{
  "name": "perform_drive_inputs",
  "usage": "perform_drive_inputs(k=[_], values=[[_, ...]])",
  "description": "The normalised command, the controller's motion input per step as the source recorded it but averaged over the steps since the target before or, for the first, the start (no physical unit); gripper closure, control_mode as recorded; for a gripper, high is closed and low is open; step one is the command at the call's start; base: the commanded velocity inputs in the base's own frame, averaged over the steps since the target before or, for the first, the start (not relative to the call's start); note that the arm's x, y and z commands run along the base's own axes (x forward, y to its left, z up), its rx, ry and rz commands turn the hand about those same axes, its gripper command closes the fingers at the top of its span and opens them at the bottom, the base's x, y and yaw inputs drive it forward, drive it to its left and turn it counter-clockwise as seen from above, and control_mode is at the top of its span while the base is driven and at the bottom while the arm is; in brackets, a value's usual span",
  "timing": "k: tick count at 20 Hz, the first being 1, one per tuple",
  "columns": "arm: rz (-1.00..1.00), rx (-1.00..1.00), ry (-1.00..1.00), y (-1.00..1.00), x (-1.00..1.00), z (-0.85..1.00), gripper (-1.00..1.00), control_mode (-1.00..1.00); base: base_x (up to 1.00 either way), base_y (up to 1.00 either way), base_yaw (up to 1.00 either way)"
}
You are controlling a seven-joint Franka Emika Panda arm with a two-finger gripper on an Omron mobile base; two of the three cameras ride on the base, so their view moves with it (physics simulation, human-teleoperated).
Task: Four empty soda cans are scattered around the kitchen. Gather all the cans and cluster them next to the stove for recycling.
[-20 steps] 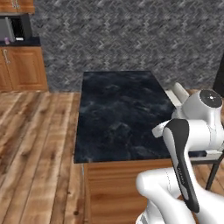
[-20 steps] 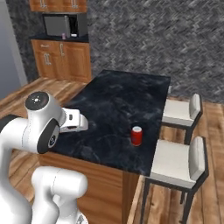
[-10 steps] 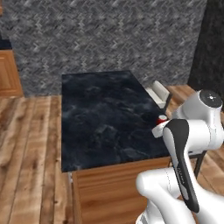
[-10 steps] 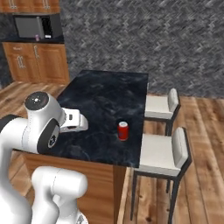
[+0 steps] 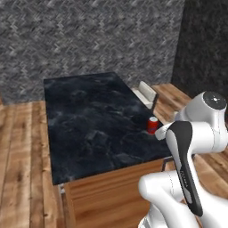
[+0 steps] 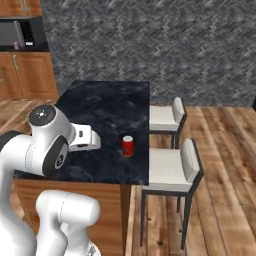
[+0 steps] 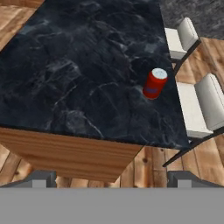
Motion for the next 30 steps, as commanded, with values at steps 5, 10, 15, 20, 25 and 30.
perform_drive_inputs(k=[5,10,15,20,25,30], values=[[0.00,0.00,0.00,0.00,0.00,0.00,-1.00,1.00,0.00,0.00,-0.23],[0.00,0.00,0.00,0.00,0.00,0.00,-1.00,1.00,0.00,0.00,-0.24],[0.00,0.00,0.00,0.00,0.00,0.00,-1.00,1.00,0.01,0.00,-0.24],[0.00,0.00,0.00,0.00,0.00,0.00,-1.00,1.00,0.01,0.00,-0.24],[0.00,0.00,0.00,0.00,0.00,0.00,-1.00,1.00,0.00,0.00,-0.23],[0.00,0.00,0.00,0.00,0.00,0.00,-1.00,1.00,0.00,0.00,-0.22]])
